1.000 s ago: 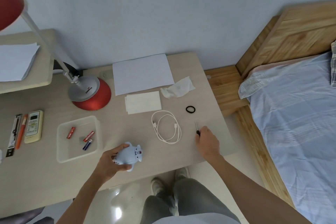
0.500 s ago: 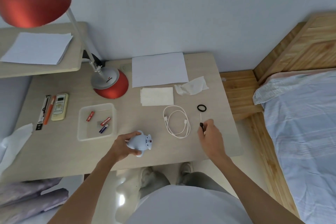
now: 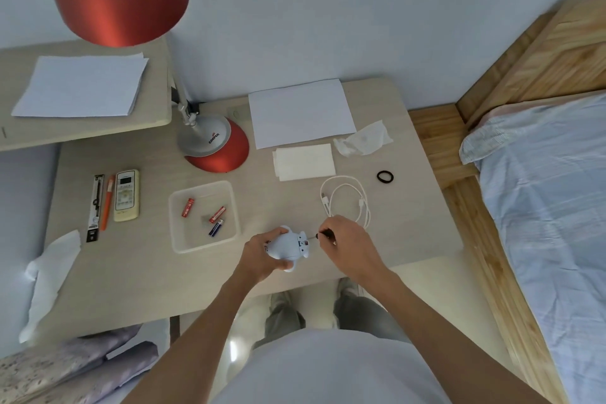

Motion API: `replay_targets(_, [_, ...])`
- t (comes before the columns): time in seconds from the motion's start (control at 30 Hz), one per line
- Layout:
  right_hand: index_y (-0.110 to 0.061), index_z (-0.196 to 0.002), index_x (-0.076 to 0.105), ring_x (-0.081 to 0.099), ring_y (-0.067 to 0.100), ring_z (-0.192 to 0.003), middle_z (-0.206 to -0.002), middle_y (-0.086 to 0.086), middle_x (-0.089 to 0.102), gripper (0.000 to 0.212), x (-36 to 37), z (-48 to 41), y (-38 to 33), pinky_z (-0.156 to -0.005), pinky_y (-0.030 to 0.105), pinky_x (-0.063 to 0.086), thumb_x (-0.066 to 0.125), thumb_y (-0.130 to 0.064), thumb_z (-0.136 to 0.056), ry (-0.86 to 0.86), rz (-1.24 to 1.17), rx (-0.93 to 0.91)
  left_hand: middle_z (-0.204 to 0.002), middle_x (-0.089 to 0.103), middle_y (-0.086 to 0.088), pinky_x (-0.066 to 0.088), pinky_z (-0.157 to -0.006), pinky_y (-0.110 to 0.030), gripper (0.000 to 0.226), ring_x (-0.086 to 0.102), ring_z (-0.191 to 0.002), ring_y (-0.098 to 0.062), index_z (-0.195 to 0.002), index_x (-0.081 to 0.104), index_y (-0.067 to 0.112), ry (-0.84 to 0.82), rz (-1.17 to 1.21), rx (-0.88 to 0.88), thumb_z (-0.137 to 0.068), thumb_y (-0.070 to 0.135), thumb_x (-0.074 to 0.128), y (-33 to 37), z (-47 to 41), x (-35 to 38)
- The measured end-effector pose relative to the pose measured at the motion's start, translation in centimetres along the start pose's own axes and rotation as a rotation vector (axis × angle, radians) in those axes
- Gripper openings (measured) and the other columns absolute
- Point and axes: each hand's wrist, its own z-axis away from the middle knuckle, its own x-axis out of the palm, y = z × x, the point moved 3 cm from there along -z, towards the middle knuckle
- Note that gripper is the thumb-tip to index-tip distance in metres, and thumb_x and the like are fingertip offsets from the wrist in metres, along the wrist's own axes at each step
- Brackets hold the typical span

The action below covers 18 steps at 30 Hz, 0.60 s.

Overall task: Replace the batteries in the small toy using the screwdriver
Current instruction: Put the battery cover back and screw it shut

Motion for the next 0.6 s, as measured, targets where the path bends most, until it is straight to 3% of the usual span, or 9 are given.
replay_targets(0.1, [-0.021, -0.098, 0.063, 0.06, 0.015, -0.079, -0.095, -0.006, 0.061, 0.01, 1.2, 0.0, -0.5, -0.075, 0.04, 0.057, 0.056, -0.027, -0.103, -0.02, 0.036, 0.034, -0.11, 0.07, 0.025, 0.059, -0.082, -0.029, 0.072, 0.068, -0.101, -0.017, -0.117, 0.071, 0.052, -0.009, -0.017, 0.043, -0.056, 0.029, 0.102, -0.2, -0.1, -0.1])
replay_targets(0.3, [-0.019, -0.098, 0.063, 0.059, 0.015, -0.077, -0.095, -0.003, 0.06, 0.012, 2.2, -0.1, -0.8, -0.075, 0.04, 0.057, 0.054, -0.024, -0.104, -0.037, 0.069, 0.103, -0.116, 0.071, 0.016, 0.061, -0.088, -0.033, 0.073, 0.067, -0.108, -0.02, -0.117, 0.068, 0.056, -0.013, -0.009, 0.063, -0.056, 0.034, 0.102, -0.5, -0.4, -0.1])
replay_targets(0.6, [-0.02, -0.097, 0.062, 0.058, 0.015, -0.075, -0.095, -0.004, 0.06, 0.012, 2.7, 0.0, -1.6, -0.071, 0.036, 0.055, 0.054, -0.025, -0.105, -0.011, 0.083, 0.117, -0.117, 0.072, 0.014, 0.06, -0.084, -0.023, 0.078, 0.068, -0.107, -0.016, -0.127, 0.072, 0.039, -0.035, -0.001, 0.061, -0.054, 0.044, 0.099, -0.9, -0.6, 0.0])
